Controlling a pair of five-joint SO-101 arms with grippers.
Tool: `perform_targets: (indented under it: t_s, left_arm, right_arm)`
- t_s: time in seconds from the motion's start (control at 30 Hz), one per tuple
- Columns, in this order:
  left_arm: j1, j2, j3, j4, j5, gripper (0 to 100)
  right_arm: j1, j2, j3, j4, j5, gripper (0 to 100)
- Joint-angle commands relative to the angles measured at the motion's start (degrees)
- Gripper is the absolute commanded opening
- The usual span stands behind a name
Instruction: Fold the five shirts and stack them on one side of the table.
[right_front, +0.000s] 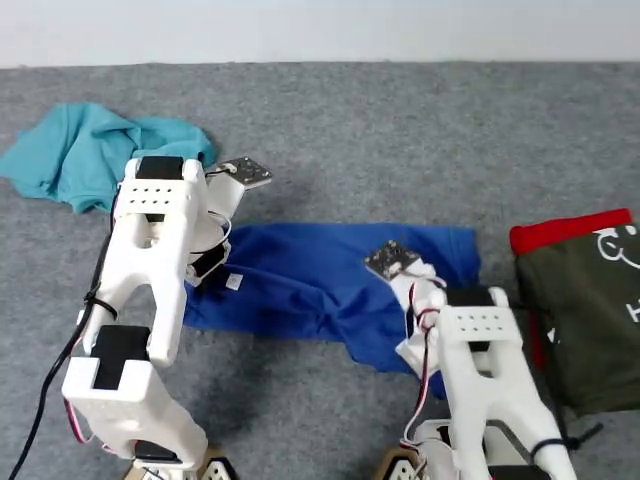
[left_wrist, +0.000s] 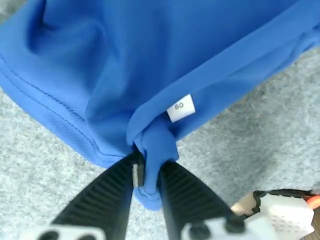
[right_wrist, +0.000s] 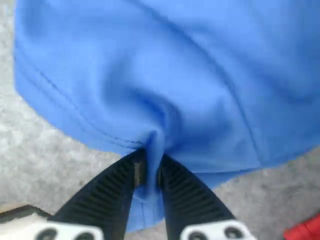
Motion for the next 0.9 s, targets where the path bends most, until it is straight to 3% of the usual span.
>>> perform_targets:
  t_s: [0.0,0.2,0.87]
  left_arm:
    - [-0.1,-3.0,-0.1,0.7,-0.4,1]
    - [-0.1,-3.0,-0.1,0.7,-0.4,1]
    - [-0.1,-3.0,-0.1,0.8,-0.4,1]
  right_arm:
    - [0.0,0.0,-9.2,8.0,0.7,0.9]
    - [0.0,-3.6,-20.4,17.5,1.3,0.9]
    - [0.0,-13.6,-31.7,26.5,-1.0,0.9]
